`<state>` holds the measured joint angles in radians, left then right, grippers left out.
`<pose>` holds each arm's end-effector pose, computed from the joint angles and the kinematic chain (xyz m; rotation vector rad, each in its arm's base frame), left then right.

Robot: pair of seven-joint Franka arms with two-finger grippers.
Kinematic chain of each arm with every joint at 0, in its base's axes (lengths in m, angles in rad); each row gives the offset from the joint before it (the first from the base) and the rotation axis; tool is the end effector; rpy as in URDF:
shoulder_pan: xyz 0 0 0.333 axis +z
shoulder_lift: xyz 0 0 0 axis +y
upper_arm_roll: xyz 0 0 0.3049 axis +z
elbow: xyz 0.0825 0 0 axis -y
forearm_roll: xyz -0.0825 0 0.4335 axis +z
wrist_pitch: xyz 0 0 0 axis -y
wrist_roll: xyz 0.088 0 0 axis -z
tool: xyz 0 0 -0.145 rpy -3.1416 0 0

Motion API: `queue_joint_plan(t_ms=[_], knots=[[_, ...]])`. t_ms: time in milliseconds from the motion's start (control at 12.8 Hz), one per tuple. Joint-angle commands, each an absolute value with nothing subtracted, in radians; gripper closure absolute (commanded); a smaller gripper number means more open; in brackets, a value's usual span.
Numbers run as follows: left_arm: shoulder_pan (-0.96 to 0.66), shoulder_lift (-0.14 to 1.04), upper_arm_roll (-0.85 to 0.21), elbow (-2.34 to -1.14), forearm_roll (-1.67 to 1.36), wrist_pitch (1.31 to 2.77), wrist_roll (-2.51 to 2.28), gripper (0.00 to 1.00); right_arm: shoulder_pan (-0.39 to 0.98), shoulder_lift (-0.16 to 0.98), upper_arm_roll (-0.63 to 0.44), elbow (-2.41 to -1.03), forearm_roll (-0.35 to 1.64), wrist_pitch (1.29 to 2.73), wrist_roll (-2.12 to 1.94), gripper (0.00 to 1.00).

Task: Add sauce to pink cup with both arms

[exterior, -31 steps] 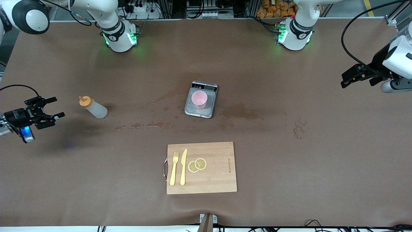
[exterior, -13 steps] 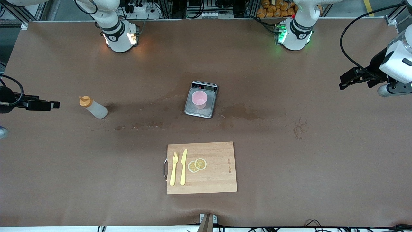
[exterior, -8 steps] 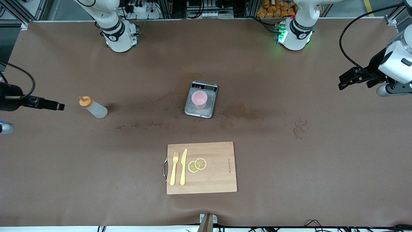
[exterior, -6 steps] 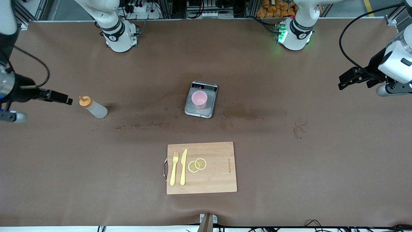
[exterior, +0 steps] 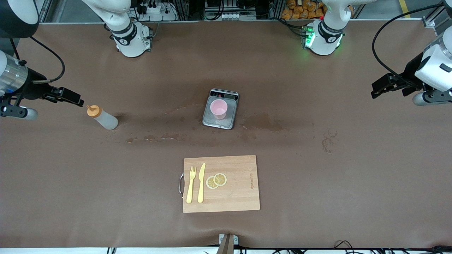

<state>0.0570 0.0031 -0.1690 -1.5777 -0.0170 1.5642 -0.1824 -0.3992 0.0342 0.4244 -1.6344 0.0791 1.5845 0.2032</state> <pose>0.5993 -0.0698 0.5694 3.1246 0.1101 -0.0296 0.6069 0.0238 0.5252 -3.0426 0.2776 0.1394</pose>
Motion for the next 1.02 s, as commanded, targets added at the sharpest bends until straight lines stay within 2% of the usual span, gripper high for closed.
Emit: queue_joint_plan(t_ms=[0,547,704,782,938], knots=[[0.057,0.000,-0.166,-1.574,-0.028,1.560,-0.169,0.00,-0.413,0.020,0.426,-1.628,0.097,1.583,0.181,0.00],[0.060,-0.008,-0.166,-1.575,-0.026,1.565,-0.164,0.00,-0.399,0.018,0.426,-1.628,0.089,1.586,0.181,0.00],[0.058,-0.003,-0.166,-1.574,-0.026,1.565,-0.164,0.00,-0.352,0.015,0.407,-1.628,0.083,1.582,0.181,0.00],[0.057,-0.003,-0.166,-1.574,-0.026,1.565,-0.164,0.00,-0.277,0.014,0.334,-1.626,0.068,1.583,0.183,0.00],[0.058,-0.003,-0.166,-1.572,-0.026,1.565,-0.164,0.00,-0.056,0.015,0.096,-1.623,0.064,1.583,0.181,0.00]])
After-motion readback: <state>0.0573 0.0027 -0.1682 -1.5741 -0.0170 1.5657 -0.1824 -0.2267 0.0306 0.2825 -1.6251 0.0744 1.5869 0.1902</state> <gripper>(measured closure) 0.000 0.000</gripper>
